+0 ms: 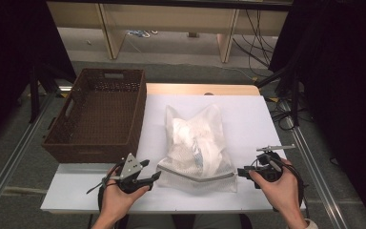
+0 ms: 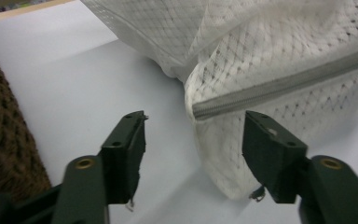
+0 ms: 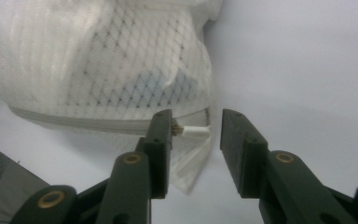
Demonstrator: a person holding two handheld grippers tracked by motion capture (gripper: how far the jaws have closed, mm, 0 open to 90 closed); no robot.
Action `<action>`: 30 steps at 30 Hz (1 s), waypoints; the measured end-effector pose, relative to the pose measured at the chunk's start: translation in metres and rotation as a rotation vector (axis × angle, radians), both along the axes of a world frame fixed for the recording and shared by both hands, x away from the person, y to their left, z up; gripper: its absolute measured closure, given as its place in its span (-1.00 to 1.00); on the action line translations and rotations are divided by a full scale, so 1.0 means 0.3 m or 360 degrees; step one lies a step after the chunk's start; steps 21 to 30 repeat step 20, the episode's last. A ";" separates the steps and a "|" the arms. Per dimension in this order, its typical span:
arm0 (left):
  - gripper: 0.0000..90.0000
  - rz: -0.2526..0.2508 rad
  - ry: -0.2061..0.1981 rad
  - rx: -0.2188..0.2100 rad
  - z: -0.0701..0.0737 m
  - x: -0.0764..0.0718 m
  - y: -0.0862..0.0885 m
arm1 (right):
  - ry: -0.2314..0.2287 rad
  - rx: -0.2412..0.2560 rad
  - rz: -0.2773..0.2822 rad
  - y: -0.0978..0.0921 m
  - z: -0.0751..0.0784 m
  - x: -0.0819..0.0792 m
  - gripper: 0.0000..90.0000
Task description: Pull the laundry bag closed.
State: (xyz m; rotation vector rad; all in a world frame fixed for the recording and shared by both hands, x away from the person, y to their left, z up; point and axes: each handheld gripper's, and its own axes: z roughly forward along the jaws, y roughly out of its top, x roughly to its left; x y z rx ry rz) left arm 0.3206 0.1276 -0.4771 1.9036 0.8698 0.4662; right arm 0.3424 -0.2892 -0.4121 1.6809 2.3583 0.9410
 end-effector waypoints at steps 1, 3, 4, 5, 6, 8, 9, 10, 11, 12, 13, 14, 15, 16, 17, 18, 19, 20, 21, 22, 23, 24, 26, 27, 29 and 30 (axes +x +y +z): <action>-0.20 -0.0002 -0.0013 -0.0003 0.001 -0.008 0.006 | 0.0007 -0.0001 -0.0008 -0.006 -0.003 0.004 0.41; -0.29 -0.0007 -0.0041 -0.0006 0.002 -0.020 0.014 | -0.0011 -0.0008 -0.0008 -0.019 -0.014 0.013 0.38; -0.32 -0.0011 -0.0053 -0.0005 0.003 -0.025 0.016 | 0.0018 0.0014 -0.0009 -0.023 -0.014 0.016 0.37; -0.35 -0.0023 -0.0051 -0.0010 0.002 -0.028 0.018 | 0.0020 0.0010 -0.0028 -0.026 -0.018 0.019 0.36; -0.36 -0.0009 -0.0044 -0.0018 0.001 -0.033 0.016 | 0.0018 0.0003 -0.0036 -0.029 -0.022 0.022 0.35; -0.39 -0.0027 -0.0064 0.0010 0.002 -0.035 0.015 | 0.0020 0.0001 -0.0035 -0.037 -0.027 0.027 0.30; -0.40 -0.0027 -0.0055 -0.0016 -0.001 -0.036 0.010 | 0.0016 0.0006 -0.0034 -0.040 -0.030 0.029 0.28; -0.40 -0.0028 -0.0072 -0.0003 0.001 -0.036 0.010 | -0.0011 -0.0010 -0.0023 -0.046 -0.036 0.032 0.28; -0.40 -0.0025 -0.0082 0.0006 0.003 -0.037 0.009 | 0.0019 0.0008 -0.0042 -0.045 -0.033 0.032 0.27; -0.40 -0.0017 -0.0081 -0.0012 0.003 -0.038 0.006 | 0.0006 -0.0019 -0.0063 -0.046 -0.035 0.033 0.25; -0.40 -0.0019 -0.0086 -0.0024 0.005 -0.038 0.005 | 0.0022 0.0004 -0.0052 -0.050 -0.039 0.037 0.24; -0.40 -0.0022 -0.0095 -0.0015 0.007 -0.037 0.007 | 0.0023 0.0001 -0.0064 -0.051 -0.042 0.038 0.23; -0.40 -0.0031 -0.0096 -0.0021 0.008 -0.036 0.008 | 0.0025 0.0002 -0.0060 -0.054 -0.044 0.041 0.23; -0.40 -0.0029 -0.0098 -0.0022 0.008 -0.036 0.007 | 0.0030 0.0010 -0.0047 -0.058 -0.046 0.043 0.22; -0.39 -0.0027 -0.0101 -0.0021 0.008 -0.037 0.007 | 0.0031 0.0015 -0.0066 -0.058 -0.048 0.044 0.22; -0.39 -0.0027 -0.0108 -0.0027 0.008 -0.037 0.005 | 0.0035 0.0011 -0.0065 -0.060 -0.049 0.045 0.22; -0.38 -0.0026 -0.0102 -0.0046 0.007 -0.038 0.003 | 0.0054 0.0016 -0.0112 -0.054 -0.048 0.042 0.21; -0.38 -0.0026 -0.0104 -0.0046 0.008 -0.038 0.002 | 0.0051 0.0029 -0.0104 -0.057 -0.048 0.042 0.21; -0.38 -0.0026 -0.0104 -0.0046 0.008 -0.038 0.002 | 0.0051 0.0029 -0.0104 -0.057 -0.048 0.042 0.21; -0.38 -0.0026 -0.0104 -0.0046 0.008 -0.038 0.002 | 0.0051 0.0029 -0.0104 -0.057 -0.048 0.042 0.21; -0.38 -0.0026 -0.0104 -0.0046 0.008 -0.038 0.002 | 0.0051 0.0029 -0.0104 -0.057 -0.048 0.042 0.21; -0.38 -0.0026 -0.0104 -0.0046 0.008 -0.038 0.002 | 0.0051 0.0029 -0.0104 -0.057 -0.048 0.042 0.21; -0.38 -0.0026 -0.0104 -0.0046 0.008 -0.038 0.002 | 0.0051 0.0029 -0.0104 -0.057 -0.048 0.042 0.21; -0.38 -0.0026 -0.0104 -0.0046 0.008 -0.038 0.002 | 0.0051 0.0029 -0.0104 -0.057 -0.048 0.042 0.21; -0.38 -0.0026 -0.0104 -0.0046 0.008 -0.038 0.002 | 0.0051 0.0029 -0.0104 -0.057 -0.048 0.042 0.21; -0.38 -0.0026 -0.0104 -0.0046 0.008 -0.038 0.002 | 0.0051 0.0029 -0.0104 -0.057 -0.048 0.042 0.21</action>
